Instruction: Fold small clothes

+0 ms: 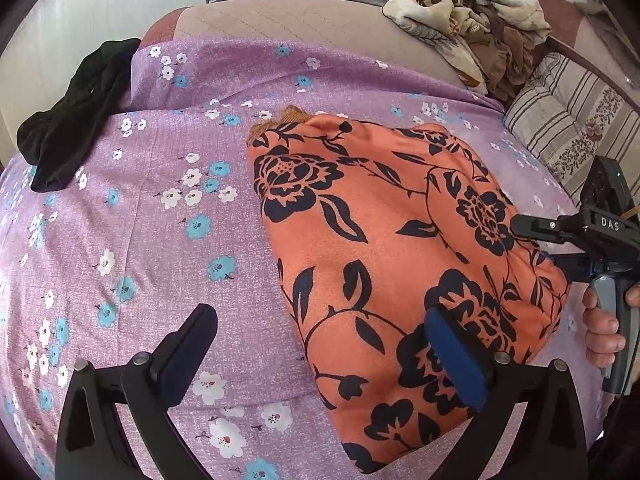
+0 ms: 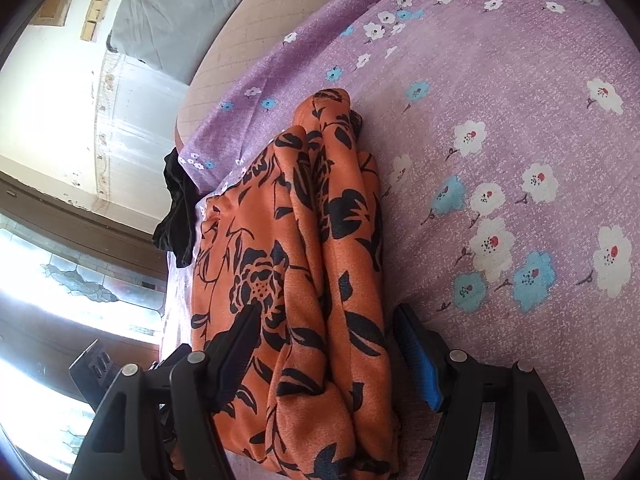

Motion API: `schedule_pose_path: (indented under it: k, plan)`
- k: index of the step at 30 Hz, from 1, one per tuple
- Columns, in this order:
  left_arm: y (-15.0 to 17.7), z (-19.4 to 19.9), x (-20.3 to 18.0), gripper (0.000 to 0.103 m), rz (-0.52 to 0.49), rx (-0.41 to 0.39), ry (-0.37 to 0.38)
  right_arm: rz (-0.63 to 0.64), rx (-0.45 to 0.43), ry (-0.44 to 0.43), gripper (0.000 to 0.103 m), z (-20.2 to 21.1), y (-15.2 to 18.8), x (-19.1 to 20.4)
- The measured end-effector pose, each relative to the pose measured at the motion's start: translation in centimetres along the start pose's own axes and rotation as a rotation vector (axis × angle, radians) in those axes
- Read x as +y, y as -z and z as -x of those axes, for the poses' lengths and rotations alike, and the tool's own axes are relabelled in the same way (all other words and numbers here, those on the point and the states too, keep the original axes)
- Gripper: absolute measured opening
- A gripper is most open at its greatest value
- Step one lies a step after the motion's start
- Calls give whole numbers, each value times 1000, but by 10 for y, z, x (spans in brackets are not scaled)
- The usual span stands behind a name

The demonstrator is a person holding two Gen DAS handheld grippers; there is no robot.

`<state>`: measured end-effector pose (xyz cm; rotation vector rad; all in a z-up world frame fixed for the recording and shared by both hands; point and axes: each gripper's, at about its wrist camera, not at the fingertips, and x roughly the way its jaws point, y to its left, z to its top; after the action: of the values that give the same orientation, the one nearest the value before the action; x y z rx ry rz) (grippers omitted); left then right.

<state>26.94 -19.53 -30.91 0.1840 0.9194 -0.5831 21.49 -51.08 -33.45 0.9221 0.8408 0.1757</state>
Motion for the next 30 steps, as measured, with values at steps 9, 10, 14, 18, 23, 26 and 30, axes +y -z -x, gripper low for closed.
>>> schedule_pose_path:
  k: [9, 10, 14, 18, 23, 26, 30]
  plan:
    - [0, -2, 0, 103, 18, 5, 25, 3, -1, -11, 72, -2, 1, 2]
    - [0, -2, 0, 103, 20, 6, 26, 5, -1, -11, 72, -2, 1, 1]
    - [0, -1, 1, 103, 24, 6, 29, 8, -1, -11, 72, -4, 1, 3]
    - [-1, 0, 0, 103, 25, 1, 43, 8, -1, -12, 72, -4, 1, 3]
    - [-3, 6, -3, 103, 40, -16, 92, 12, -1, -7, 72, -5, 1, 3]
    - [-4, 11, -4, 103, 44, -32, 114, 14, -3, -6, 72, -5, 2, 4]
    - [-4, 9, -4, 103, 51, -23, 131, 14, -3, -7, 73, -5, 2, 4]
